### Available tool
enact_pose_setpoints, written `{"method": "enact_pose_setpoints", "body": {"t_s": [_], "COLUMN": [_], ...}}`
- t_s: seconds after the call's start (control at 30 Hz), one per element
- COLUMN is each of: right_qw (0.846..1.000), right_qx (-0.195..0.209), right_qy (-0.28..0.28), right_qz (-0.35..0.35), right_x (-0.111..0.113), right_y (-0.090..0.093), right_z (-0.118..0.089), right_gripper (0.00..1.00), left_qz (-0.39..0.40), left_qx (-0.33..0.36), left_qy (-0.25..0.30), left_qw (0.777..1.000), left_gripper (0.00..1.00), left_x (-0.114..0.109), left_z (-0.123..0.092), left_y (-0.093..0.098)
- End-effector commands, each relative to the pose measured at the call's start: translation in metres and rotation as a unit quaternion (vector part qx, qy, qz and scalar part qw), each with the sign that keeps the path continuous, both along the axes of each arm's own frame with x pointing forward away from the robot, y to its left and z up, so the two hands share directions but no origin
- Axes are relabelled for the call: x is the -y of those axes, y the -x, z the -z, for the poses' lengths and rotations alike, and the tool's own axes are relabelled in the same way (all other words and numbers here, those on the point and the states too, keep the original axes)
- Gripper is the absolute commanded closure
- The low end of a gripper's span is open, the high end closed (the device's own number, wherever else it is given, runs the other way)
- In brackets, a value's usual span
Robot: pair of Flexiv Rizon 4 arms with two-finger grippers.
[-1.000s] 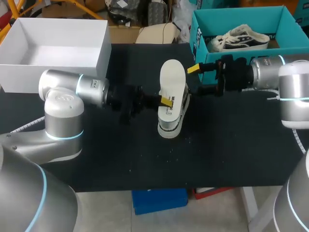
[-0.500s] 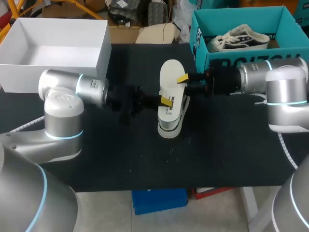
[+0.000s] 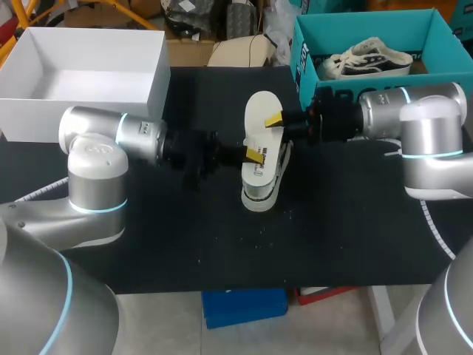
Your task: Take the shoe out of the shoebox, open the shoe tongue, remove and reinsert the insole, then place the shoe into the shoebox
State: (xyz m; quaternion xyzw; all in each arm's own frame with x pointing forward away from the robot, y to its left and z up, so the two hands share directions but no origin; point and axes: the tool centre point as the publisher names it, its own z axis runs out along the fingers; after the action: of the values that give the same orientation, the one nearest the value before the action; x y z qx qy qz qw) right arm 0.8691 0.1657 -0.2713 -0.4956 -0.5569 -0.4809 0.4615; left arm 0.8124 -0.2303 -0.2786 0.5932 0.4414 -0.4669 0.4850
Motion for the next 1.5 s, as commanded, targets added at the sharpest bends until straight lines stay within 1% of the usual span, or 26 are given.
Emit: {"method": "enact_pose_setpoints", "body": {"t_s": [0.03,0.07,0.1,0.13,0.4,0.43,0.47,0.5,0.57,0.6,0.63,0.67,0.77,0.87,0.93,1.0,1.07,1.1,1.27,1.37,1.43,1.47,1.5], "right_qw": [1.000,1.000,1.000,1.000,1.000,1.000,1.000,1.000,1.000,1.000,1.000,1.000,1.000,1.000,1.000,1.000,1.000,1.000,1.000,1.000,1.000,1.000,1.000], "right_qx": [-0.001,-0.002,-0.002,-0.005,-0.005,-0.005,-0.005,-0.005,-0.005,-0.005,-0.005,-0.005,-0.005,-0.005,-0.005,-0.005,-0.005,-0.005,-0.005,-0.005,-0.005,-0.005,-0.005], "right_qy": [0.001,0.001,0.001,0.007,0.007,0.007,0.007,0.007,0.007,0.007,0.007,0.007,0.007,0.007,0.007,0.007,0.007,0.007,0.007,0.007,0.007,0.007,0.007], "right_qz": [0.002,0.003,0.004,0.011,0.011,0.011,0.011,0.011,0.011,0.011,0.011,0.011,0.011,0.011,0.011,0.011,0.011,0.011,0.011,0.011,0.011,0.011,0.011], "right_x": [-0.002,-0.002,-0.003,-0.003,-0.003,-0.003,-0.003,-0.003,-0.003,-0.003,-0.003,-0.003,-0.003,-0.003,-0.003,-0.003,-0.003,-0.003,-0.003,-0.003,-0.003,-0.003,-0.003], "right_y": [-0.001,-0.001,-0.001,-0.001,-0.001,-0.001,-0.001,-0.001,-0.001,-0.001,-0.001,-0.001,-0.001,-0.001,-0.001,-0.001,-0.001,-0.001,-0.001,-0.001,-0.001,-0.001,-0.001], "right_z": [0.002,0.003,0.003,0.004,0.004,0.004,0.004,0.004,0.004,0.004,0.004,0.004,0.004,0.004,0.004,0.004,0.004,0.004,0.004,0.004,0.004,0.004,0.004], "right_gripper": [0.70,0.75,0.91,1.00,1.00,1.00,1.00,1.00,1.00,1.00,1.00,1.00,1.00,1.00,1.00,1.00,1.00,1.00,1.00,1.00,1.00,1.00,1.00], "left_qz": [-0.002,-0.002,-0.002,-0.002,-0.002,-0.002,-0.015,-0.033,-0.058,-0.069,-0.083,-0.092,-0.127,-0.139,-0.131,-0.127,-0.136,-0.138,-0.146,-0.149,-0.151,-0.152,-0.152], "left_qx": [0.002,0.002,0.002,0.002,0.002,0.002,0.018,0.023,0.022,0.026,0.028,0.025,0.030,0.050,0.071,0.087,0.103,0.107,0.141,0.146,0.150,0.151,0.151], "left_qy": [0.000,0.000,0.000,0.000,0.000,0.000,-0.037,-0.074,-0.105,-0.149,-0.196,-0.232,-0.319,-0.423,-0.486,-0.546,-0.608,-0.631,-0.664,-0.685,-0.702,-0.708,-0.708], "left_qw": [1.000,1.000,1.000,1.000,1.000,1.000,0.999,0.996,0.993,0.986,0.977,0.968,0.939,0.894,0.861,0.824,0.775,0.756,0.720,0.698,0.680,0.673,0.673], "left_gripper": [1.00,1.00,1.00,1.00,1.00,0.72,0.00,0.00,0.00,0.00,0.00,0.00,0.00,0.00,0.00,0.00,0.00,0.00,0.00,0.00,0.00,0.00,0.00], "left_x": [0.001,0.001,0.001,0.001,0.001,0.001,-0.003,-0.010,-0.024,-0.030,-0.036,-0.042,-0.057,-0.061,-0.054,-0.046,-0.037,-0.034,-0.018,-0.018,-0.018,-0.018,-0.018], "left_z": [0.001,0.001,0.001,0.001,0.001,0.001,-0.002,-0.007,-0.014,-0.016,-0.017,-0.018,-0.026,-0.038,-0.046,-0.051,-0.055,-0.057,-0.070,-0.070,-0.070,-0.070,-0.070], "left_y": [0.001,0.001,0.001,0.001,0.001,0.001,0.001,0.000,0.000,0.000,0.000,0.001,0.006,0.011,0.014,0.016,0.017,0.018,0.025,0.025,0.025,0.025,0.025]}}
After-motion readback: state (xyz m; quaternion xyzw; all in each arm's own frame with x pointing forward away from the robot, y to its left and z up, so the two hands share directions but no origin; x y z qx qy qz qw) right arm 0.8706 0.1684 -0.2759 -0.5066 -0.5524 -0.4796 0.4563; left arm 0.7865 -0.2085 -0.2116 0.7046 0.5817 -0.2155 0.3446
